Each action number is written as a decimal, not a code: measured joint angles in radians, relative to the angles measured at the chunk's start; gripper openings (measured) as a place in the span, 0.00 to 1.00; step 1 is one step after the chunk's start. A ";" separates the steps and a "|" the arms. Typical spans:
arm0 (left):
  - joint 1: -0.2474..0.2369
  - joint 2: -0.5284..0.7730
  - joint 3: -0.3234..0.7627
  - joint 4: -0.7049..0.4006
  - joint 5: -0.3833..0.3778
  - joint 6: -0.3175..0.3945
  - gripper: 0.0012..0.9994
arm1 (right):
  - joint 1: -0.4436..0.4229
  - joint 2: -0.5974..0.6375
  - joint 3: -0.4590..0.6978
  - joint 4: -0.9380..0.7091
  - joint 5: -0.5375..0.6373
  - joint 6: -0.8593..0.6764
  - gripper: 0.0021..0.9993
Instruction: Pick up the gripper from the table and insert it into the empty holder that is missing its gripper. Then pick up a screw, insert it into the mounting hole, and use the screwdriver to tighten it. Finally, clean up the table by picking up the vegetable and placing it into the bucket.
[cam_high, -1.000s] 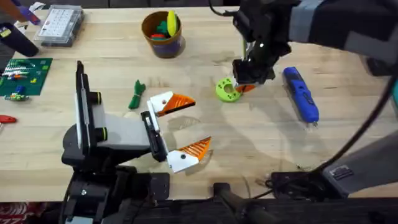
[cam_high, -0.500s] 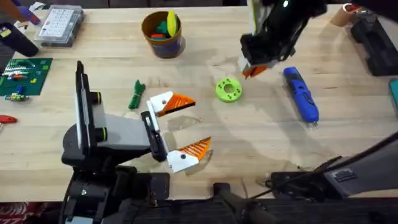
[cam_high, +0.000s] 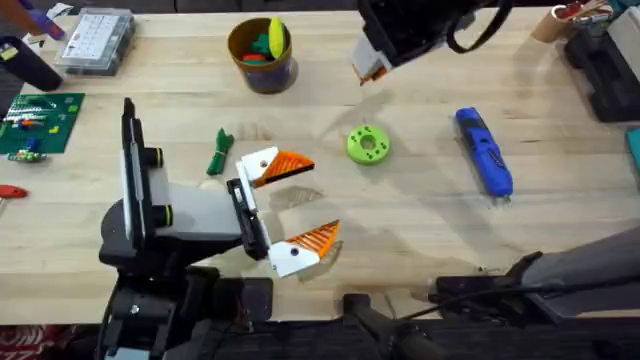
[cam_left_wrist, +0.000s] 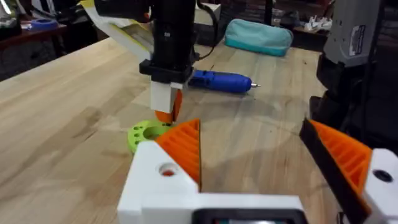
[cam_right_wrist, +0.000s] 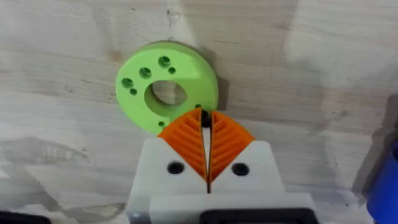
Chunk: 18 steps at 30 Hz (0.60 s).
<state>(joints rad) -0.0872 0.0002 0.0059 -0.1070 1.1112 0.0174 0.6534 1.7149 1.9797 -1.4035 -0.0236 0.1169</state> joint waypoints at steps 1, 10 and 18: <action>0.000 0.000 0.000 0.000 0.000 0.000 0.99 | 0.015 0.000 0.018 -0.007 0.000 -0.011 0.00; 0.000 0.000 0.000 0.000 0.000 -0.001 0.99 | 0.147 0.000 0.088 -0.018 0.000 -0.116 0.00; 0.000 0.000 0.000 0.000 0.000 -0.001 0.99 | 0.192 0.000 0.088 -0.032 0.000 -0.177 0.00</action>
<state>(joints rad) -0.0872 0.0002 0.0059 -0.1070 1.1110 0.0162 0.8456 1.7149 2.0678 -1.4353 -0.0237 -0.0598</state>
